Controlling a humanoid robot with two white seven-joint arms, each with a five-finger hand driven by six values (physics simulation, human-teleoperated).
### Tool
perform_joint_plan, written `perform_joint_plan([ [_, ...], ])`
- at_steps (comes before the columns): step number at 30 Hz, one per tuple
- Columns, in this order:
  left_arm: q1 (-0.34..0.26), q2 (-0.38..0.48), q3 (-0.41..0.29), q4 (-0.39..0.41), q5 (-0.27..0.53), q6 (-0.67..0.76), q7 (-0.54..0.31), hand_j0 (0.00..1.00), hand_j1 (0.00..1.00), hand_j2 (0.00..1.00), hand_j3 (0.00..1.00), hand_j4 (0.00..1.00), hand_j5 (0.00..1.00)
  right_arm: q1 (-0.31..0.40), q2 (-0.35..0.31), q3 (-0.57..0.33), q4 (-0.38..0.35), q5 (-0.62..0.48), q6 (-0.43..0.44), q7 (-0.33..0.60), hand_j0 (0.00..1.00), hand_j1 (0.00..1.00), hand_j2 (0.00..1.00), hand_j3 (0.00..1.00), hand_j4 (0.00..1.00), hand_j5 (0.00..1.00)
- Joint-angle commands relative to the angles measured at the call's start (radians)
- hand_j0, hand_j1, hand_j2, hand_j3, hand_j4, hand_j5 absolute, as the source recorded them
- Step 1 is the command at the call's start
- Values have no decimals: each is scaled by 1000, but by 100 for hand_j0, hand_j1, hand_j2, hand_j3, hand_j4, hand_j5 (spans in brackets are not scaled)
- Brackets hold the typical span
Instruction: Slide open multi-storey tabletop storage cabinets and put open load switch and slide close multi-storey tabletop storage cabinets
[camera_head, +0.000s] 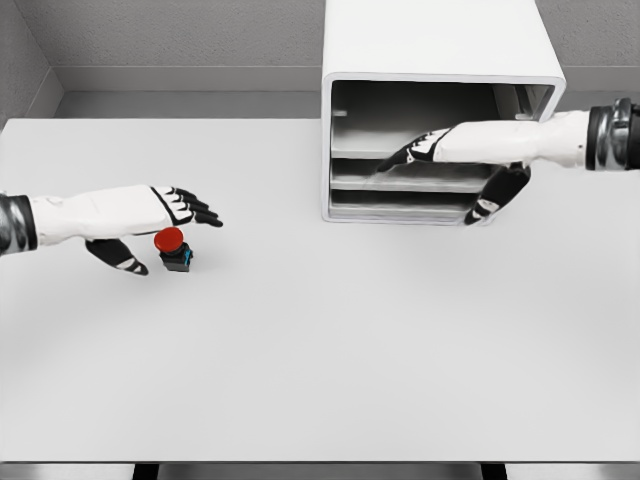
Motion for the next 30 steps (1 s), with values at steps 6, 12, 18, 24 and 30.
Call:
perform_joint_plan([
  [6,-9,-33,-6,51,-9,3,0,100,100,100,100,100,100,2,49,-1,81,-42,99,49,100,100,100,100,100,100],
  [12,-8,-31,-8,51,-16,3,0,100,100,100,100,100,100,-6,65,-1,140,-55,111,76,100,100,100,100,100,100],
  [18,-8,-50,-28,91,-37,3,0,100,100,100,100,100,100,-6,101,0,167,-53,134,79,100,100,100,100,100,100],
  [24,-9,-61,-29,97,-37,3,0,89,89,89,89,89,89,-15,104,2,182,-53,135,81,100,100,100,100,100,100],
  [30,-9,-51,-29,105,-39,3,0,60,60,60,60,60,60,-14,127,13,157,-18,117,81,100,100,100,100,100,100],
])
